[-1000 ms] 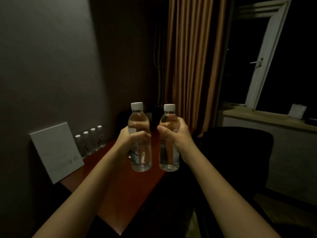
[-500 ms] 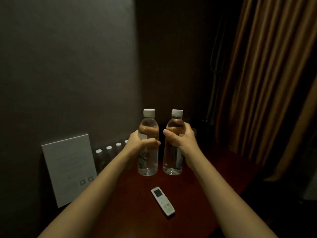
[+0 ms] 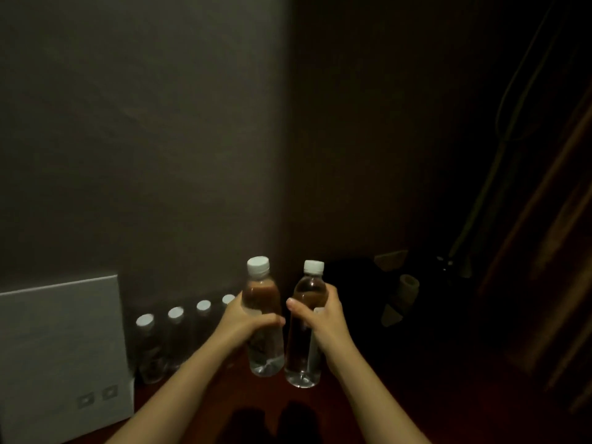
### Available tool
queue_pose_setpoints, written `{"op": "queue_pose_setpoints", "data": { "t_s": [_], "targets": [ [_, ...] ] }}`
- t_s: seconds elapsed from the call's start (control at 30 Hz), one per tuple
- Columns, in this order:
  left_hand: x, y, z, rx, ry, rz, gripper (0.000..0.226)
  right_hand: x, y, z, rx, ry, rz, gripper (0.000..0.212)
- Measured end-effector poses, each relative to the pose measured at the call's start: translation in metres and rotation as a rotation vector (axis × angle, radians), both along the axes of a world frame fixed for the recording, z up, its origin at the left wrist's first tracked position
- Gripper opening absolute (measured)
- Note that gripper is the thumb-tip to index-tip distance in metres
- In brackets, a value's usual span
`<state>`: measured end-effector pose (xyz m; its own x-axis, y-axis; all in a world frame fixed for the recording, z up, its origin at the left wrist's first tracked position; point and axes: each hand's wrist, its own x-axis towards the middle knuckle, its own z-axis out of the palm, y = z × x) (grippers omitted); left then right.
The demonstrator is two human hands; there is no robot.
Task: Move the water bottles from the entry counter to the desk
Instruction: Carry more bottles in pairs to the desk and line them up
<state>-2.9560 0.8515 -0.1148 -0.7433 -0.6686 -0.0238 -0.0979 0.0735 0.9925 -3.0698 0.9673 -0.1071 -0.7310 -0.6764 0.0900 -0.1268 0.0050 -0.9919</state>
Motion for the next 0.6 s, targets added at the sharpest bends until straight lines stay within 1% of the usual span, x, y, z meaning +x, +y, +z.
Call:
{"op": "queue_pose_setpoints", "data": {
  "t_s": [0.17,0.3,0.43,0.6],
  "targets": [
    [-0.045,-0.031,-0.048,0.048,-0.059,0.104,0.047,-0.048,-0.041,-0.049,0.057,-0.021,0.04,0.054],
    [-0.068,-0.04,-0.076,0.052,-0.086,0.208,0.05,-0.07,-0.066,-0.088,0.085,-0.036,0.056,0.059],
    [-0.084,-0.047,-0.102,0.084,-0.054,0.33,0.051,-0.083,-0.085,-0.124,0.125,-0.031,0.109,0.066],
    [-0.1,-0.054,-0.132,0.143,-0.054,0.458,0.053,-0.099,-0.104,-0.152,0.138,-0.029,0.153,0.07]
  ]
}}
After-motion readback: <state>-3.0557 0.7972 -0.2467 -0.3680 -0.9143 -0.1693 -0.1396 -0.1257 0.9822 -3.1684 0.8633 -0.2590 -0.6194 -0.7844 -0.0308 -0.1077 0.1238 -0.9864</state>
